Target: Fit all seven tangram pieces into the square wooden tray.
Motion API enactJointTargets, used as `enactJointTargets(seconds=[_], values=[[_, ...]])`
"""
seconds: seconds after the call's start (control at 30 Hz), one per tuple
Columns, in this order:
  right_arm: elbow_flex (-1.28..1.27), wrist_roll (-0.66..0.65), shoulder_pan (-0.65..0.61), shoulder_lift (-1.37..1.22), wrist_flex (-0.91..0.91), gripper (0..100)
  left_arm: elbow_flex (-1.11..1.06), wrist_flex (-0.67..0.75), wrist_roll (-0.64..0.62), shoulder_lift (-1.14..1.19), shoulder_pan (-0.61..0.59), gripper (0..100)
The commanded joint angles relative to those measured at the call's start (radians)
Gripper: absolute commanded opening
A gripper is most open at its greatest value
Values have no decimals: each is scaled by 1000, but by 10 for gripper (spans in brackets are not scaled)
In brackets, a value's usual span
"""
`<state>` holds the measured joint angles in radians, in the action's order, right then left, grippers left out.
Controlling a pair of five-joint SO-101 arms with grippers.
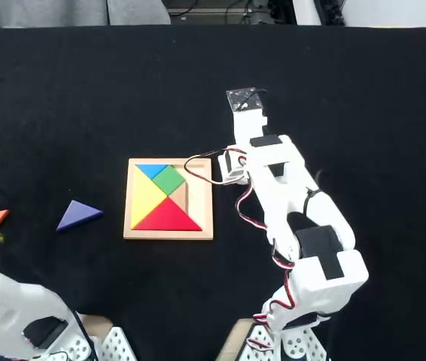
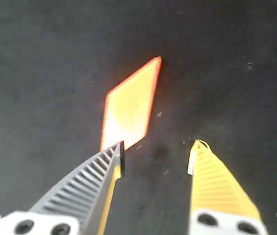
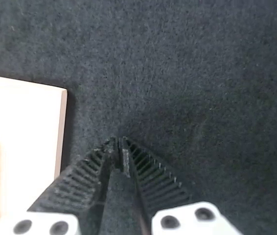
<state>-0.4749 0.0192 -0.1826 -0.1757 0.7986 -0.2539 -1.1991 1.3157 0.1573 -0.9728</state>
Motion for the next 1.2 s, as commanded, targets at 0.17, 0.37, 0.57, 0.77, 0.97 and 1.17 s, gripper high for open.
enactJointTargets(seconds=[0.17, 0.37, 0.57, 0.77, 0.97, 1.17], values=[[25, -9, 9, 13, -11, 11, -148, 267, -17, -51, 44, 232], [25, -9, 9, 13, -11, 11, -150, 281, -11, -44, 42, 232], [25, -9, 9, 13, -11, 11, -105, 298, 11, 107, 36, 232], [25, -9, 9, 12, -11, 11, 1, 292, 12, 218, -5, 232], [25, -9, 9, 12, -11, 11, 19, 295, 58, 229, -28, 232], [25, -9, 9, 12, -11, 11, 18, 301, 77, 230, -27, 232]])
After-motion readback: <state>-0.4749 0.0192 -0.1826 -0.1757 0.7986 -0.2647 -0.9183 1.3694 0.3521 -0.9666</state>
